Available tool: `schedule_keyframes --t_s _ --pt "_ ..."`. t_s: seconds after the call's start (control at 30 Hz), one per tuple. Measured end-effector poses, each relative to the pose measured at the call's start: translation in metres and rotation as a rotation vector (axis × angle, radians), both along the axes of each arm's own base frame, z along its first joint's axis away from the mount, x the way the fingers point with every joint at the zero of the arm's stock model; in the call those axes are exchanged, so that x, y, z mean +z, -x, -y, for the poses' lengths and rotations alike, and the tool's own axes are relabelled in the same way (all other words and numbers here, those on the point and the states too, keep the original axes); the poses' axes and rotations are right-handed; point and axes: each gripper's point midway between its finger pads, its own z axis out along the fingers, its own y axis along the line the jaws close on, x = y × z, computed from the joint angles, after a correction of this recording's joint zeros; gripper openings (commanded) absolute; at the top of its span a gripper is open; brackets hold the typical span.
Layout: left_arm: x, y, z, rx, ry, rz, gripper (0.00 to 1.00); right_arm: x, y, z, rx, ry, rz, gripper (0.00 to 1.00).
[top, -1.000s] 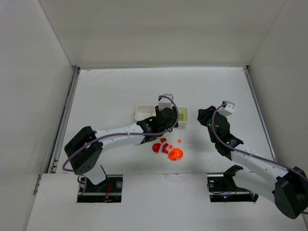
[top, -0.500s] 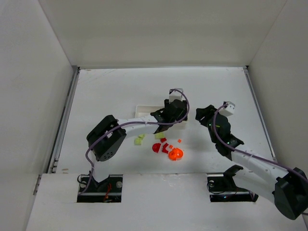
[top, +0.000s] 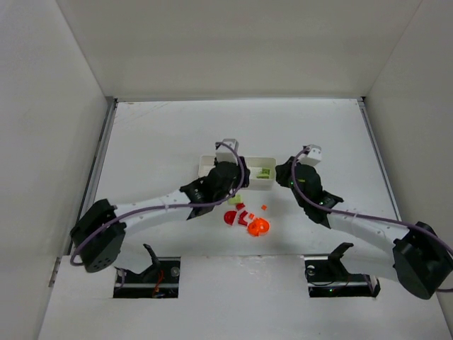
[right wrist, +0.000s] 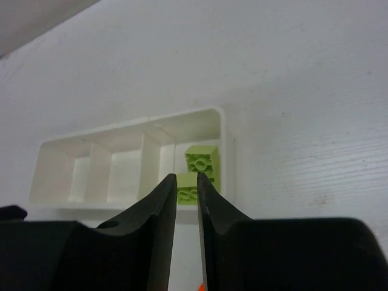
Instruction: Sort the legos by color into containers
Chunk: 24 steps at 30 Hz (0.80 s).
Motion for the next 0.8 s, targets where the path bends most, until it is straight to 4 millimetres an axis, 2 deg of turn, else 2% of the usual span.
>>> schedule_keyframes --t_s 0.1,0.17,0.2,0.27,0.3,0.4,0.43,0.57,0.63,0.8 --pt "-0.016 0.044 -0.025 -0.031 -0.023 -0.008 0.36 0.001 0.005 -0.031 0.094 0.057 -0.009 0.25" --pt "-0.026 0.069 -0.031 -0.063 -0.042 -0.015 0.36 0.0 0.011 -0.051 0.154 0.084 -0.013 0.26" --pt "-0.033 0.081 -0.034 -0.075 -0.054 -0.017 0.36 -0.005 0.016 -0.061 0.189 0.107 -0.024 0.28" --pt "-0.042 0.093 -0.041 -0.074 -0.074 -0.023 0.37 -0.017 0.024 -0.074 0.235 0.144 -0.052 0.3" --pt "-0.052 0.1 -0.049 -0.057 -0.089 -0.034 0.38 -0.03 0.033 -0.085 0.277 0.182 -0.082 0.31" --pt "-0.071 0.106 -0.068 -0.015 -0.116 -0.06 0.4 -0.051 0.051 -0.102 0.351 0.233 -0.13 0.38" --pt "-0.076 0.108 -0.074 -0.005 -0.119 -0.067 0.42 -0.057 0.058 -0.106 0.374 0.25 -0.144 0.43" --pt "-0.088 0.114 -0.087 0.013 -0.12 -0.089 0.48 -0.062 0.075 -0.111 0.419 0.277 -0.168 0.52" --pt "-0.091 0.117 -0.086 0.005 -0.12 -0.097 0.5 -0.06 0.082 -0.112 0.434 0.281 -0.174 0.5" --pt "-0.105 0.125 -0.08 -0.032 -0.15 -0.131 0.52 -0.057 0.107 -0.117 0.5 0.297 -0.188 0.35"
